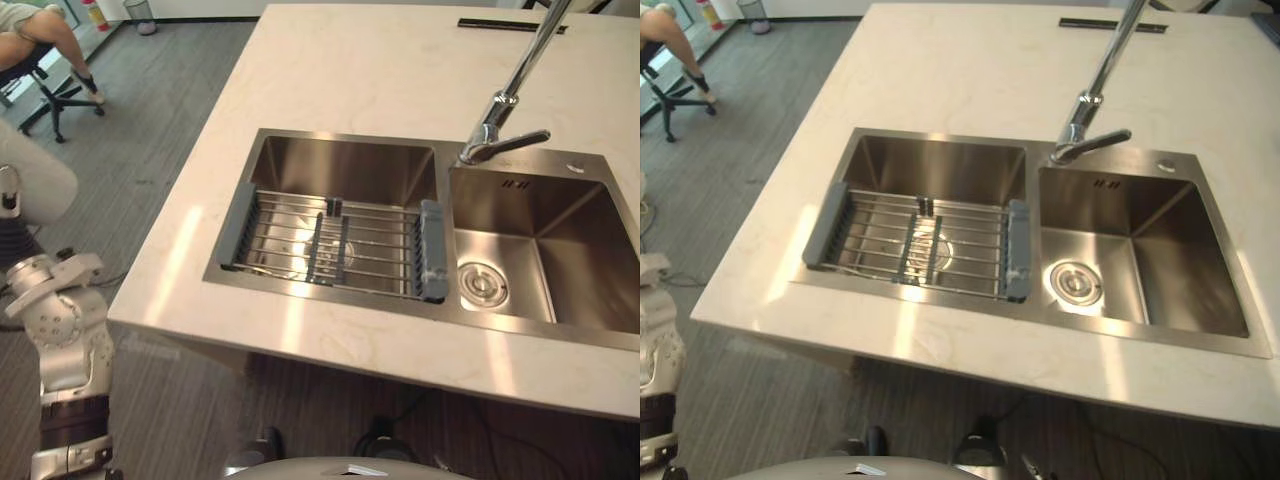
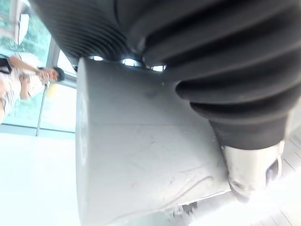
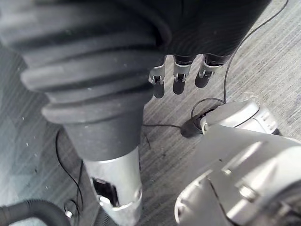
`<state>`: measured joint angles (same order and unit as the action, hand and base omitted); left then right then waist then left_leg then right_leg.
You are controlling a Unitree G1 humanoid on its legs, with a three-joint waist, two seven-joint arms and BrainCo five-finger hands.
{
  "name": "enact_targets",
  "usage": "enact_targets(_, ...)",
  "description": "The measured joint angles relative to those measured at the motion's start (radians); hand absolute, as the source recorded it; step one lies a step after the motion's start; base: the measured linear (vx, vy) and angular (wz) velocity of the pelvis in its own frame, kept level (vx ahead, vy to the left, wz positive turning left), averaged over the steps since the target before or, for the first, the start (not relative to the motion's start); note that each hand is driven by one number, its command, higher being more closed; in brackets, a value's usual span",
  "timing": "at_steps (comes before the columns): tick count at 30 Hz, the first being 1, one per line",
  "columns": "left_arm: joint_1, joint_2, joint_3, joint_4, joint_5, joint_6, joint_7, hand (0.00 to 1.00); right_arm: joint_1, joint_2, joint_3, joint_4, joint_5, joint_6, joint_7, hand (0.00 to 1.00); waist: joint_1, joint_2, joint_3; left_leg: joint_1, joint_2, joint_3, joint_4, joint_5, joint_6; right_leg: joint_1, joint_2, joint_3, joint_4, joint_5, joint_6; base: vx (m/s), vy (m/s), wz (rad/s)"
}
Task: Walk over to the sink, pick up the cup, carry it to the dishwasher, place the cup inside the dishwasher, then close the dishwasher door
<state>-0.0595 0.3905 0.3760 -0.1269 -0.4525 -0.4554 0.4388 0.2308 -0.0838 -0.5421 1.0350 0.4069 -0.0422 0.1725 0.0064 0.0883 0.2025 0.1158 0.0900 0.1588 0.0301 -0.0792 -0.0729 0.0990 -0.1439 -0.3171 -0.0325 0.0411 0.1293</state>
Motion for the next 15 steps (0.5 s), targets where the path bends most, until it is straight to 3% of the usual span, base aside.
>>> enact_targets(4, 0.083, -0.026, 0.115, -0.029, -0.027, 0.0, -0.02, 1.0, 0.003, 0.016, 0.029, -0.001, -0.042, 0.025, -0.007, 0.0, 0.034, -0.016, -0.024, -0.044, -0.012, -0.057, 0.029, -0.01, 0.014, -0.035, -0.029, -0.032, 0.102, -0.051, 0.006, -0.11, -0.009, 0.36)
enact_targets(8, 0.099, -0.031, 0.138, -0.029, -0.05, 0.0, -0.063, 1.0, 0.045, 0.023, 0.053, -0.001, -0.049, 0.04, -0.01, 0.0, 0.016, -0.059, -0.05, -0.109, -0.067, -0.229, 0.062, -0.013, 0.024, -0.072, -0.048, 0.068, 0.3, -0.225, -0.034, -0.04, -0.081, 1.35)
enact_targets(9, 0.115, -0.046, 0.145, -0.028, -0.063, -0.004, -0.077, 1.0, 0.075, 0.025, 0.07, 0.003, -0.04, 0.042, -0.011, 0.0, 0.028, -0.084, -0.066, -0.135, -0.092, -0.299, 0.056, 0.008, 0.02, -0.078, -0.049, 0.115, 0.336, -0.276, -0.039, 0.03, -0.134, 1.53)
enact_targets(13, 0.162, -0.086, 0.175, -0.029, -0.093, -0.024, -0.076, 1.0, 0.061, 0.021, 0.071, 0.003, -0.038, 0.037, -0.01, 0.0, 0.079, -0.097, -0.074, -0.177, -0.104, -0.36, 0.095, 0.029, 0.008, -0.072, -0.042, 0.106, 0.344, -0.315, -0.021, 0.06, -0.111, 0.78)
enact_targets(15, 0.17, -0.109, 0.165, -0.029, -0.094, -0.024, -0.086, 1.0, 0.032, 0.008, 0.071, 0.004, -0.025, 0.039, -0.012, 0.0, 0.08, -0.101, -0.076, -0.212, -0.116, -0.389, 0.131, 0.034, 0.0, -0.061, -0.042, 0.098, 0.344, -0.345, -0.012, -0.02, -0.109, 0.8)
